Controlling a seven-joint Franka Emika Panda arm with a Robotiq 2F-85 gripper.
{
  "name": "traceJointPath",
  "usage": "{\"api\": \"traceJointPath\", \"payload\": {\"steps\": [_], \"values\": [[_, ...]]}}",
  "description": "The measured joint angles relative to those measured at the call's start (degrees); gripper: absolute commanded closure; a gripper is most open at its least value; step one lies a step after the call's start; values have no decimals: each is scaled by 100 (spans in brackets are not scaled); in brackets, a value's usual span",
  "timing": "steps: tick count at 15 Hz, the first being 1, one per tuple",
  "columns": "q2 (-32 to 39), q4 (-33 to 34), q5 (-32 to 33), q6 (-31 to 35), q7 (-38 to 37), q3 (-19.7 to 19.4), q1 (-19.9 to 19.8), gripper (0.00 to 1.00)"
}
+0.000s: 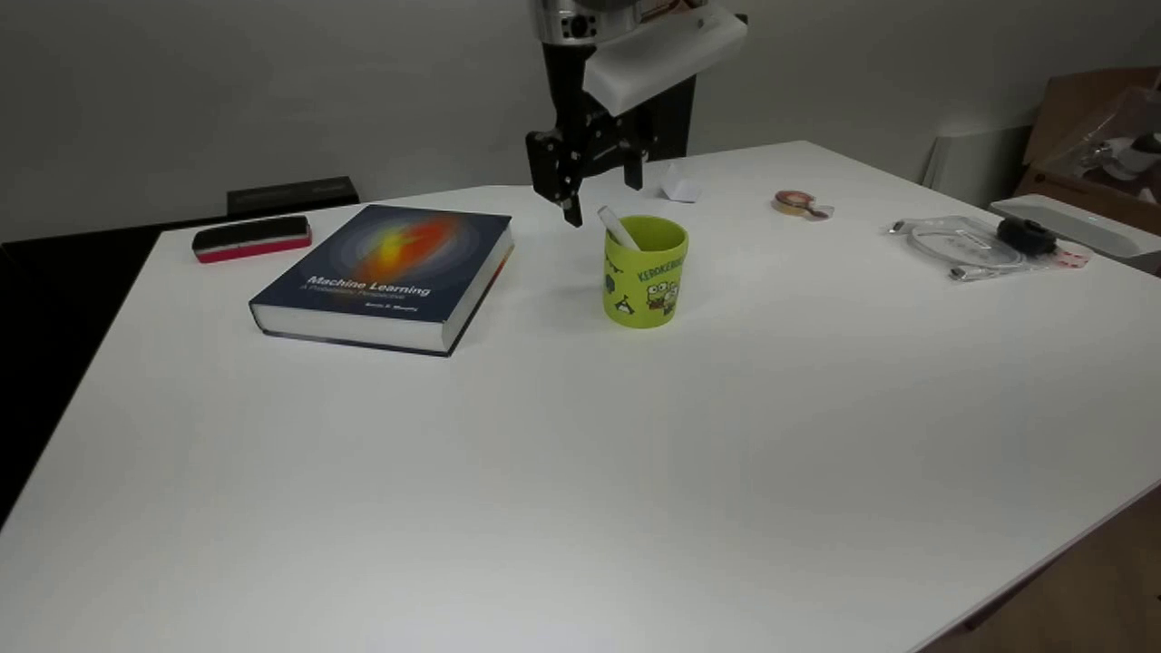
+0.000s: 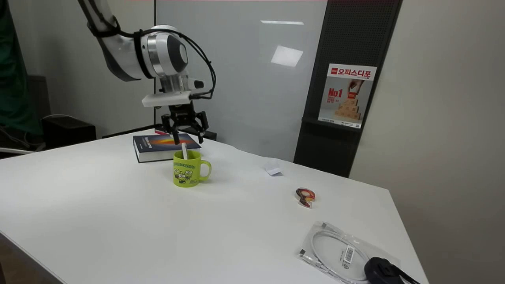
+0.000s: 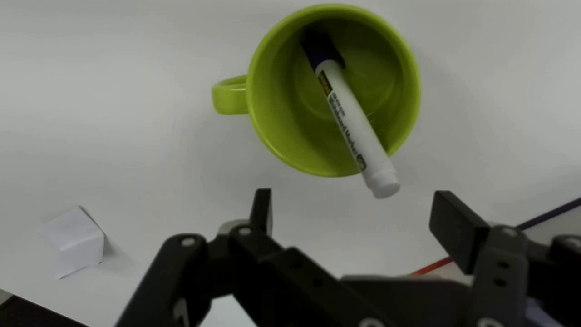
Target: Take the blue marker out of the yellow mug
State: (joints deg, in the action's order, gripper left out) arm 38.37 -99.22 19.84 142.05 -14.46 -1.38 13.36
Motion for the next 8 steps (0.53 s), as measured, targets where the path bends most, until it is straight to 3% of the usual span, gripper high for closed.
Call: {"api": "traceJointPath", "payload": {"steps": [8], "values": [[15, 95, -456, -296, 257, 21, -5, 94]]}}
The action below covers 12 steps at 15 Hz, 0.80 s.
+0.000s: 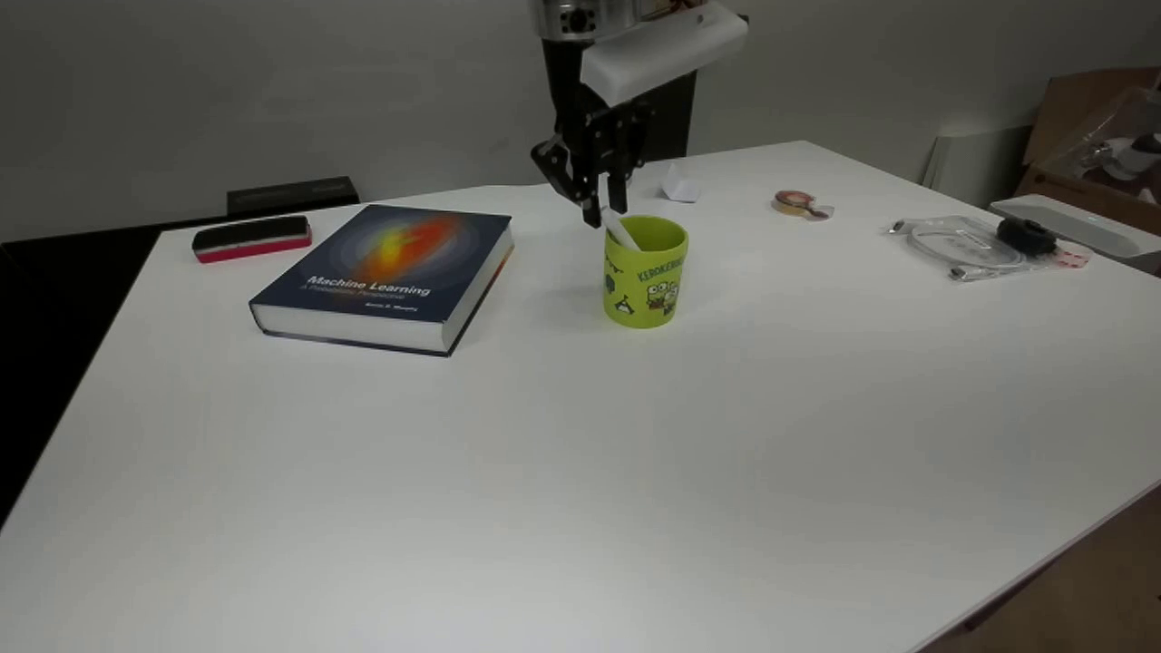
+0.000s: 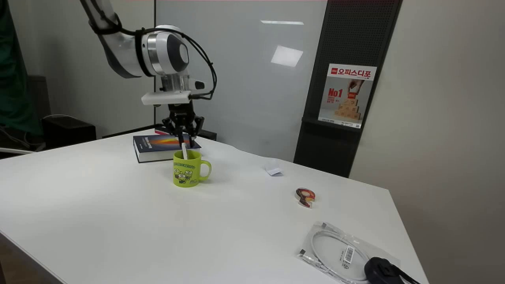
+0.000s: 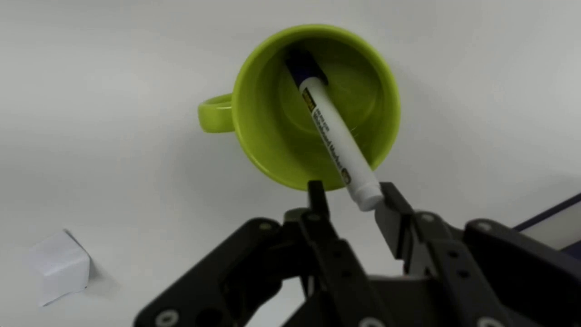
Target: Take the blue marker out of the yellow mug
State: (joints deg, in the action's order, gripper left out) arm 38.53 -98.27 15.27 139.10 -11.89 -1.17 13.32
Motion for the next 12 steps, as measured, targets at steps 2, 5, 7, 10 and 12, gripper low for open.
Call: {"api": "traceJointPath", "payload": {"steps": [2, 5, 7, 10, 12], "values": [[-3, 17, -171, -183, 118, 38, -15, 97], [-57, 61, -348, -478, 317, 104, -59, 95], [-114, 61, -424, -656, 394, 134, -86, 95], [-202, 61, -442, -870, 413, 140, -117, 95], [-293, 61, -398, -940, 413, 105, -124, 95]]}}
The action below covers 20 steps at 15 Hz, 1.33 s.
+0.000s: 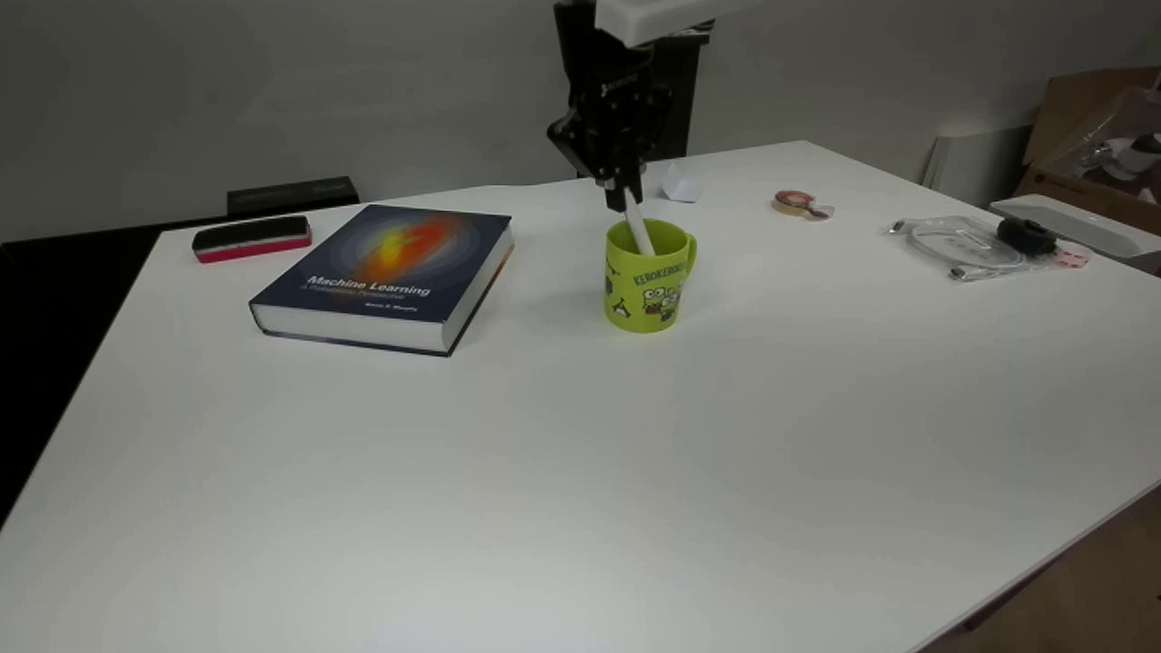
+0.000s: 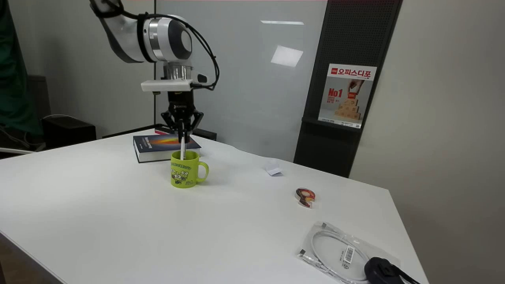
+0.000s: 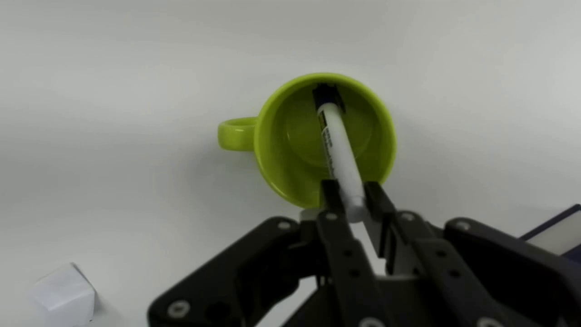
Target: Take the blue marker out of the yellow mug
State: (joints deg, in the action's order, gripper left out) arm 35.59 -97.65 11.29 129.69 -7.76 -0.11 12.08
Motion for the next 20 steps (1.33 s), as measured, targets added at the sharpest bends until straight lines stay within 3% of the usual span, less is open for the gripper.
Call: {"api": "traceJointPath", "payload": {"steps": [6, 9, 16, 20], "values": [[-473, 37, 236, -183, -5, -199, -29, 95], [-700, 184, 114, -674, 108, -176, -179, 95], [-610, 754, -1034, -2431, 892, -65, -1001, 95], [-129, 1064, -1588, -2964, 1043, -57, -1432, 95]]}}
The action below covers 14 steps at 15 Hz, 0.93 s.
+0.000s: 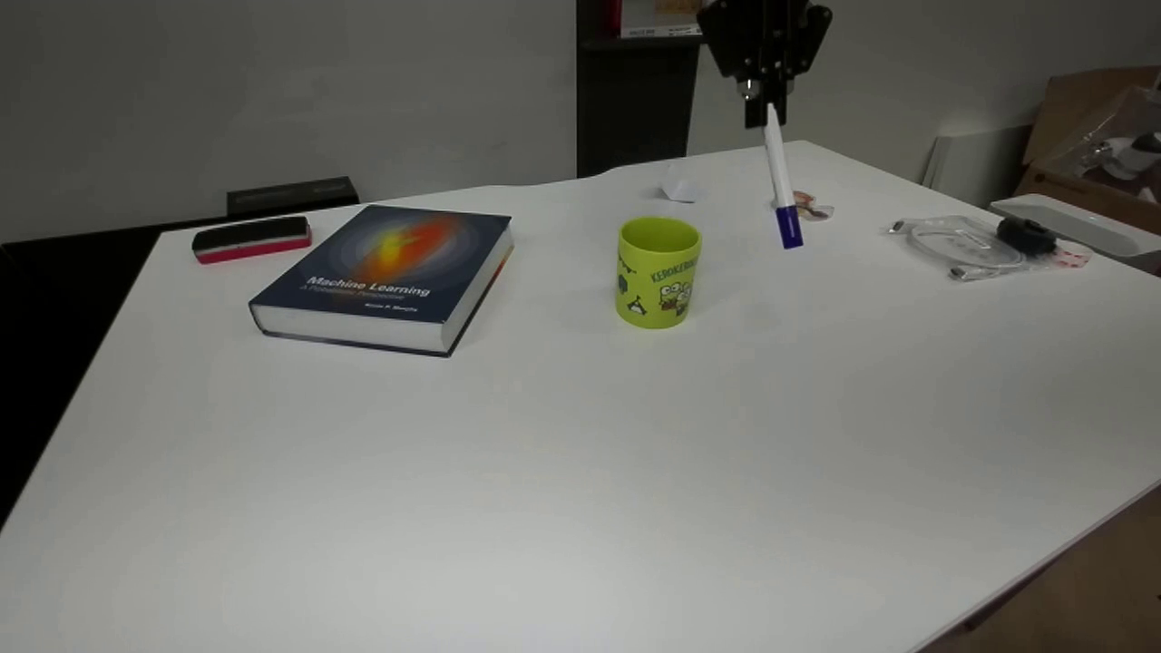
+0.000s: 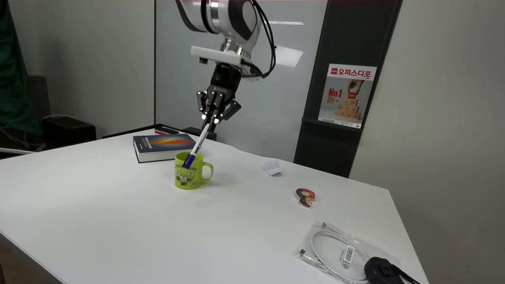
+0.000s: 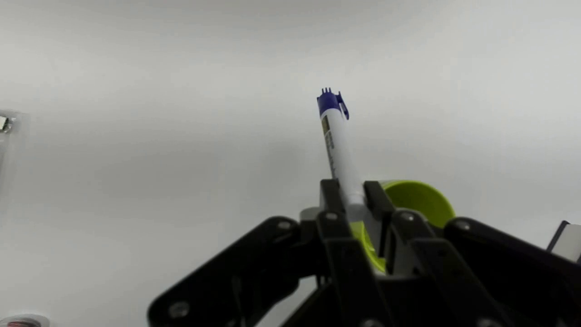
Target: Take the blue marker out of the yellow mug
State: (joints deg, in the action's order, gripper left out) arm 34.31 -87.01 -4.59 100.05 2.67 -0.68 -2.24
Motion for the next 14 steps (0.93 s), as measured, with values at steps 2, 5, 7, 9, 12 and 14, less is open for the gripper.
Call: {"api": "traceJointPath", "payload": {"steps": [2, 5, 7, 9, 12, 14], "values": [[305, 156, -190, -38, 5, 5, -118, 95], [746, 438, -421, -35, -5, 9, -200, 95], [1019, 659, -552, -37, -21, 9, -249, 95], [1264, 872, -659, -46, -37, 9, -316, 95], [1563, 1146, -787, -81, -44, 7, -453, 95], [1715, 1284, -827, -102, -44, 7, -539, 95]]}}
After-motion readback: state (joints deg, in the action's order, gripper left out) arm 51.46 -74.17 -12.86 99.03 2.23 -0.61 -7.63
